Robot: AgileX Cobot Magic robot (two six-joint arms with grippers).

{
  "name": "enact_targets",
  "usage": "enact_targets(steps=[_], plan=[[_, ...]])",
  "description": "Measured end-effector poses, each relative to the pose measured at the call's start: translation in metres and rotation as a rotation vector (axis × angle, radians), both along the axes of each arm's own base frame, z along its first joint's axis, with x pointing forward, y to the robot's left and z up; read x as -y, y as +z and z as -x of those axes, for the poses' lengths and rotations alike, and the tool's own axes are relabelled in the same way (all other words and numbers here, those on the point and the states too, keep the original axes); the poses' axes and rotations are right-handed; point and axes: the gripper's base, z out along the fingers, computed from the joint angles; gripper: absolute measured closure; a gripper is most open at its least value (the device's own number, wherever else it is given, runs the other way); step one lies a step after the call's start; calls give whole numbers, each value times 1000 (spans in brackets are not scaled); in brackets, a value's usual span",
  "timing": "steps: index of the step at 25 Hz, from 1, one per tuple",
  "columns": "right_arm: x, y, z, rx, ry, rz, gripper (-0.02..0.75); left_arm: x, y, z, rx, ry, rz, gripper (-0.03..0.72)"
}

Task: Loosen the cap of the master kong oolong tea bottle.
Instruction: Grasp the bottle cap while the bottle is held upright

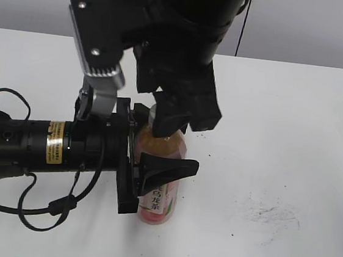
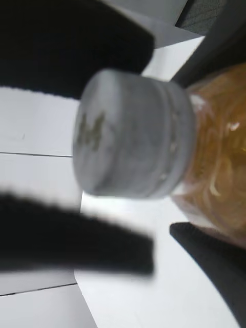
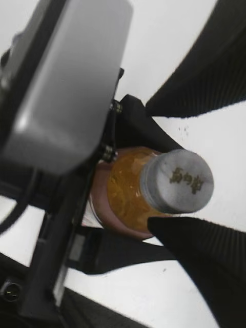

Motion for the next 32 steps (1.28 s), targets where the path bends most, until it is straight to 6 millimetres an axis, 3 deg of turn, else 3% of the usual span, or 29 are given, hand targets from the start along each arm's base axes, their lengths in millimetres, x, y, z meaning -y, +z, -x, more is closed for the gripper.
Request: enact_targets(steps=[2,7,18,23,28,32], plan=[[0,1,-1,-37,-183,-20,190,0,0,0,1,-4,-1,240],[5,1,-6,-102,-668,-54,175,0,0,-1,-7,7,3,240],[-1,2,0,-358,-1314,-171,176,0,0,0,-4,0,1,240],[1,-1,-1,-376,-1451,-181,244,0,0,0,-4,0,2,240],[2,-9,1,-387,-1475,-154,295,0,0,0,-4,1,2,240],[3,-8,1,-390,-1482,-155,386,0,0,0,-4,1,2,241]])
